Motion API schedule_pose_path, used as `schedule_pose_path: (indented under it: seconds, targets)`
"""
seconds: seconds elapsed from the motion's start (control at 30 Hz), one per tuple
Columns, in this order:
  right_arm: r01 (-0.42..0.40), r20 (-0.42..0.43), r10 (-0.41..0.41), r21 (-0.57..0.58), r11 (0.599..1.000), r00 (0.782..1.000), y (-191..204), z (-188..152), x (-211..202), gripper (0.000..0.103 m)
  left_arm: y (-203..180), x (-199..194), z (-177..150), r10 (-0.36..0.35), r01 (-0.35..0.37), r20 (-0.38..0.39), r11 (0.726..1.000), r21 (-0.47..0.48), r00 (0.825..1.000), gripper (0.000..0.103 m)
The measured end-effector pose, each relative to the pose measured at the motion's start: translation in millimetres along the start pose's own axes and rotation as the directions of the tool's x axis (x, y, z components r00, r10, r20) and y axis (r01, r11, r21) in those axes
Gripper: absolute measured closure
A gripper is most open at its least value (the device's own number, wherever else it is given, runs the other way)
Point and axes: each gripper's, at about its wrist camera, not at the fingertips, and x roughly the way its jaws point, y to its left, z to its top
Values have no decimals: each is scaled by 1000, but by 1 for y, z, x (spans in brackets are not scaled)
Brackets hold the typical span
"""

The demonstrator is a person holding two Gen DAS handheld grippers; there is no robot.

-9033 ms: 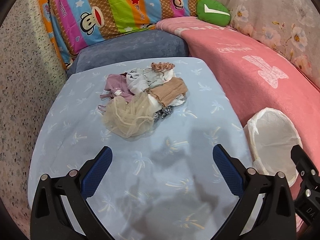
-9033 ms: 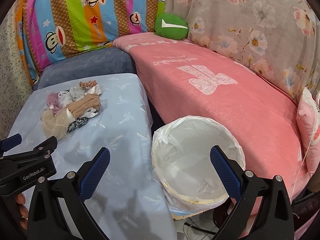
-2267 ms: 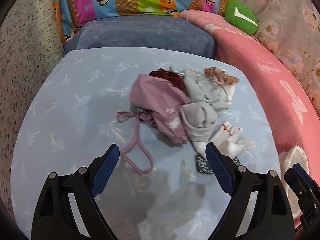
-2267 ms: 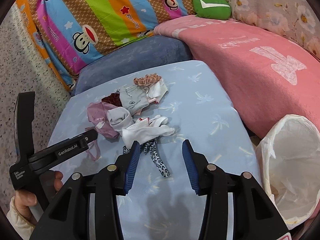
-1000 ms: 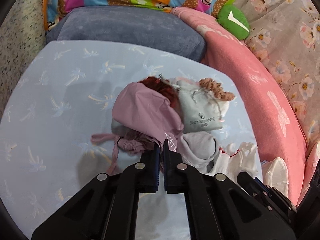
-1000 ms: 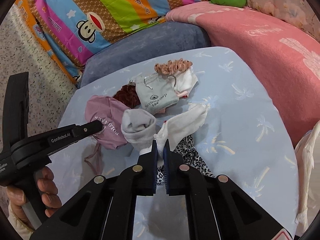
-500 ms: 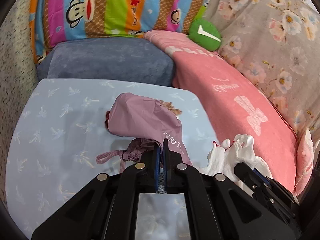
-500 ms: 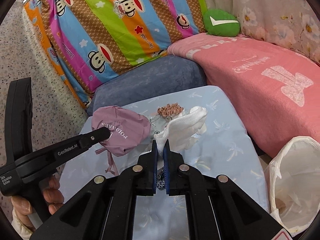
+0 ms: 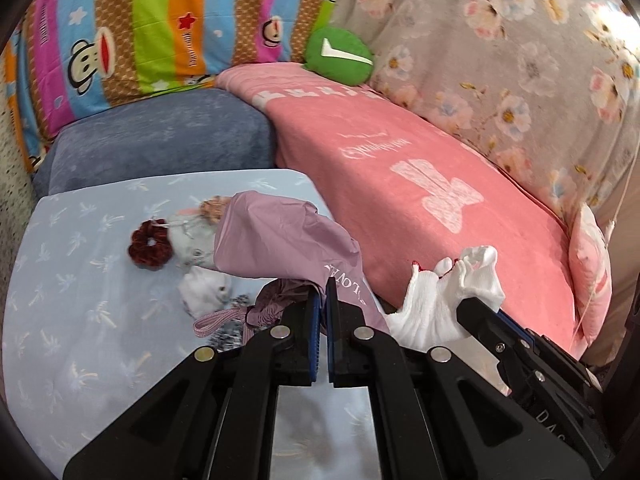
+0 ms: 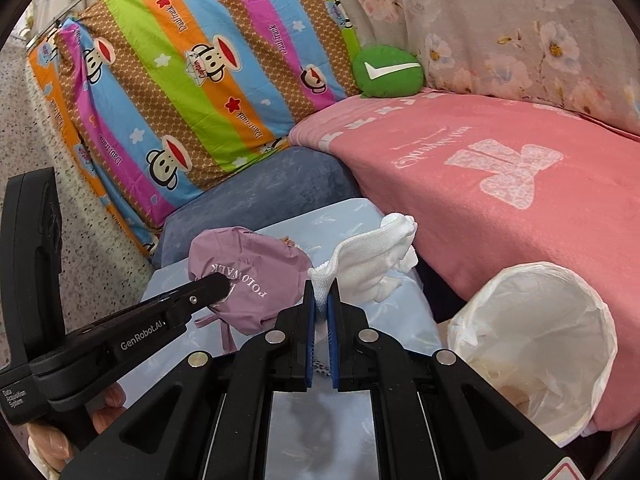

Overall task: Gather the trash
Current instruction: 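Carry the pink pouch and white sock over the bin with both tools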

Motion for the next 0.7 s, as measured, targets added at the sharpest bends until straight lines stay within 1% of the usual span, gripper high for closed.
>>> schedule_pose_path:
  seconds: [0.2, 0.4, 0.7]
  targets:
    - [55, 24, -56, 53, 997, 998, -46, -3, -24, 98, -41, 8, -10, -39, 40, -25, 997, 66, 999, 101]
    - [109, 37, -114, 115, 987, 993, -91, -12, -43, 98, -81, 19, -23, -75, 83, -63, 987, 141, 995, 100]
    - [166, 33, -174, 179, 970, 984, -137, -23, -57, 98, -130, 40, -39, -115, 141, -131, 968, 206, 985, 100]
